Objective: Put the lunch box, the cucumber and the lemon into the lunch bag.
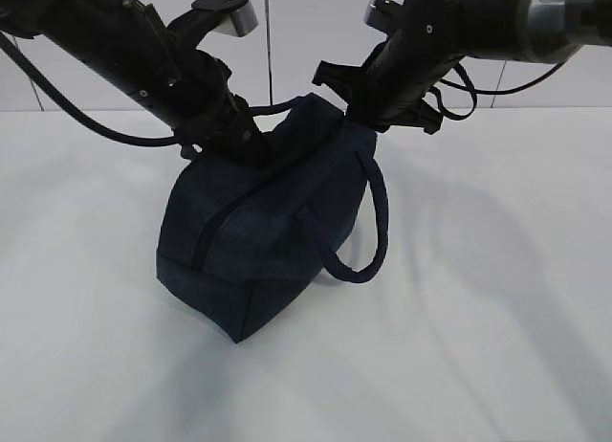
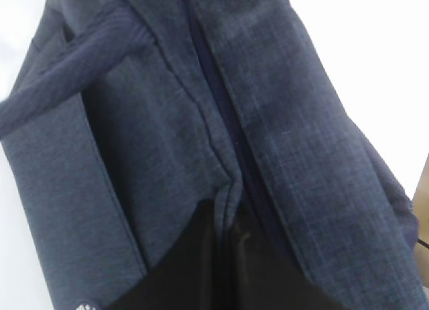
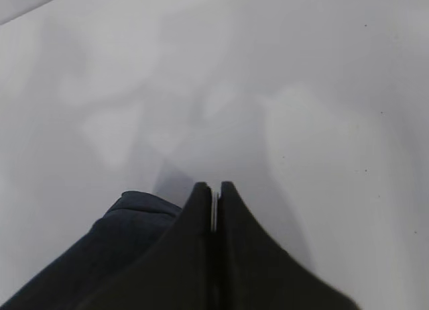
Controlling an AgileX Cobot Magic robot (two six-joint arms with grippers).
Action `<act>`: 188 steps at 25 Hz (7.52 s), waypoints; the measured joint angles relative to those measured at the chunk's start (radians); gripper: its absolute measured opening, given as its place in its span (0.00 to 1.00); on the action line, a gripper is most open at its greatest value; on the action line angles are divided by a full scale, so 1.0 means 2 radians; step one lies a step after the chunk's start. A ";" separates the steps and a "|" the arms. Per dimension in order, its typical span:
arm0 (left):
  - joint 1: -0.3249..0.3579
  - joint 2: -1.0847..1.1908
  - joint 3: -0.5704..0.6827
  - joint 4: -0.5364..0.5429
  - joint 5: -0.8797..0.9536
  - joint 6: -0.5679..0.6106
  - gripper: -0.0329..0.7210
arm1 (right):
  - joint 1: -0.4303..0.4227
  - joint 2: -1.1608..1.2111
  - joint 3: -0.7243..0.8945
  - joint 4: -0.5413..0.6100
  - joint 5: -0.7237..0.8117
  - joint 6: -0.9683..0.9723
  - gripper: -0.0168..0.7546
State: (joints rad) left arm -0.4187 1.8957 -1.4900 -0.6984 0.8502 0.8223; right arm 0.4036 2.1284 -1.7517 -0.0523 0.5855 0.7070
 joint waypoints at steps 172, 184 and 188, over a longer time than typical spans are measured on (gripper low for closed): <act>0.075 -0.357 -0.024 0.216 0.205 -0.290 0.38 | -0.018 -0.578 0.248 -0.057 0.337 -0.345 0.52; 0.075 -0.535 0.099 0.216 0.206 -0.289 0.36 | -0.018 -0.797 0.342 -0.027 0.342 -0.348 0.52; 0.075 -0.599 0.136 0.216 0.207 -0.288 0.36 | -0.018 -0.838 0.372 -0.008 0.343 -0.344 0.52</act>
State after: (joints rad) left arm -0.2678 0.6968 -1.2176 -0.2674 1.2645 0.2462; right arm 0.3675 0.4526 -1.0083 -0.0678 1.2715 0.0195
